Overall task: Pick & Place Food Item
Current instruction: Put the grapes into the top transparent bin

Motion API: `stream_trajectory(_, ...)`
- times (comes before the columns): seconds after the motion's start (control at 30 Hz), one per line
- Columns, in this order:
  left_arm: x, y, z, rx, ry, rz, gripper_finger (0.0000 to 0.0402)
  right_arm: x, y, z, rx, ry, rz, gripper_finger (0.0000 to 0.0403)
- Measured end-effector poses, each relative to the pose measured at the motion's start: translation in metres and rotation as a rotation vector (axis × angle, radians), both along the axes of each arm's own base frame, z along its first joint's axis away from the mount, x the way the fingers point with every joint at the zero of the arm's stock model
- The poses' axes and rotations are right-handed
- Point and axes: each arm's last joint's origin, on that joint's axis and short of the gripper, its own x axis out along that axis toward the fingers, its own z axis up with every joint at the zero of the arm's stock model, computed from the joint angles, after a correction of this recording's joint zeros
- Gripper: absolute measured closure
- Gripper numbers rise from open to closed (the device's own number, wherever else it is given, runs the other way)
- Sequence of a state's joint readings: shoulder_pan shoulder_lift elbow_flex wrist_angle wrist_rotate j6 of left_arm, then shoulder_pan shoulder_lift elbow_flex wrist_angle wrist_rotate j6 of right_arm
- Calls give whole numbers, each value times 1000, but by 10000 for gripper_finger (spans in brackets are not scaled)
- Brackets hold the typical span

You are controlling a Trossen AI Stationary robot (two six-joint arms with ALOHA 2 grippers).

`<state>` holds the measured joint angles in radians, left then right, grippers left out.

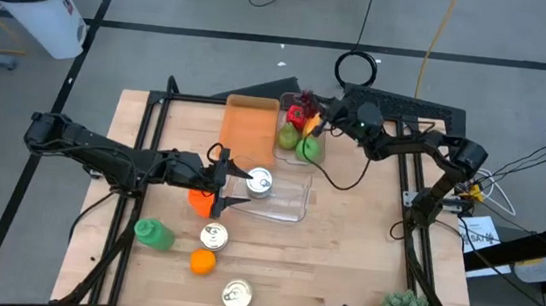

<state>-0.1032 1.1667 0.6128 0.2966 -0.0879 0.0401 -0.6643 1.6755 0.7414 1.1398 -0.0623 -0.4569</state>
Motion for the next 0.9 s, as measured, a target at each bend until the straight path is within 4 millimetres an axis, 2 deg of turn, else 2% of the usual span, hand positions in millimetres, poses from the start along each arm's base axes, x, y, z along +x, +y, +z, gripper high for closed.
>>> stream_trajectory(0.23,0,0,0,0,0,0,101,-1,-2,0,-68,41,-54,401)
stream_trajectory(0.37,0,0,0,0,0,0,101,-6,-5,8,-125,-11,-75,401)
stream_trajectory(0.5,0,0,0,0,0,0,101,-9,-10,5,-56,-25,-79,401)
stream_trajectory(0.73,0,0,0,0,0,0,101,-8,-12,-12,52,111,-75,401)
stream_trajectory(0.9,0,0,0,0,0,0,100,-6,-9,-15,133,99,-60,401)
